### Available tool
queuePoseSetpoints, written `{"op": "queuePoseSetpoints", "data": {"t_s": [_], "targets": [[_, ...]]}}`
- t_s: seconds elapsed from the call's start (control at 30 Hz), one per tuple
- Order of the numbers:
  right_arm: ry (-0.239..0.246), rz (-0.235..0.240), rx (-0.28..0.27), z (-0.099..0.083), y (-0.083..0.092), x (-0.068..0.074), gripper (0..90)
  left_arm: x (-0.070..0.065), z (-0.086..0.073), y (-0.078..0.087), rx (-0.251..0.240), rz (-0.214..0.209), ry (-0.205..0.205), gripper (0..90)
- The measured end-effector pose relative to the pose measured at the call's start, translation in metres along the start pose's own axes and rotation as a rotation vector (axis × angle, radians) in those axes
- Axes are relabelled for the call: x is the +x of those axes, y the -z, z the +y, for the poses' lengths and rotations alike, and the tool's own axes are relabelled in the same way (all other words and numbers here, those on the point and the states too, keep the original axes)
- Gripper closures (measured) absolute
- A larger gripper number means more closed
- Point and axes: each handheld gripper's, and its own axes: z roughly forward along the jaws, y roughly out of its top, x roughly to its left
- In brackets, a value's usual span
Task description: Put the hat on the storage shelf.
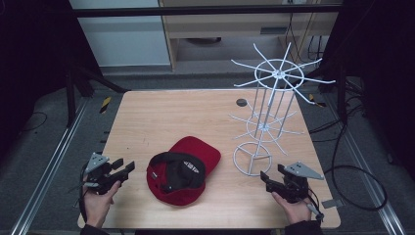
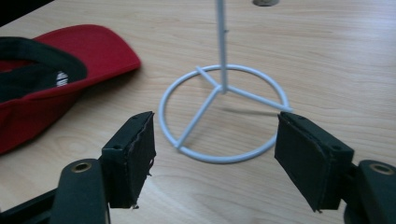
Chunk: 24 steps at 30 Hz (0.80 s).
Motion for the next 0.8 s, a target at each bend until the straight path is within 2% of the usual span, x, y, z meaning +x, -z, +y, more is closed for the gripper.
{"op": "queuePoseSetpoints", "data": {"t_s": [0.13,0.2,0.3,0.47,0.5,0.6,0.63,0.67,0.8], "targets": [[0.015,0.025,0.006,0.0,0.0,0.009,30.9,-0.006,0.003,-0.001,0.007,-0.011,0.0,49.9],[0.023,0.058,0.02,0.001,0.0,0.018,31.7,-0.01,0.005,-0.001,0.007,-0.026,-0.003,53.7],[0.026,0.068,0.022,0.001,0.0,0.023,32.3,-0.015,0.007,-0.002,0.007,-0.041,-0.01,56.4],[0.06,0.109,0.034,0.002,-0.003,0.043,35.5,-0.021,0.015,-0.002,0.005,-0.055,-0.027,59.1],[0.06,0.109,0.034,0.002,-0.003,0.043,36.5,-0.022,0.016,-0.002,0.0,-0.059,-0.026,59.1],[0.063,0.146,0.037,0.004,-0.005,0.051,37.7,-0.024,0.019,-0.006,0.007,-0.058,-0.028,60.8],[0.072,0.166,0.045,0.006,-0.008,0.058,38.2,-0.025,0.019,-0.007,0.007,-0.058,-0.029,62.1],[0.072,0.166,0.045,0.006,-0.008,0.058,38.2,-0.026,0.021,-0.009,0.011,-0.057,-0.034,62.1],[0.113,0.196,0.052,0.014,-0.015,0.076,38.2,-0.029,0.025,-0.019,0.02,-0.055,-0.035,64.5]]}}
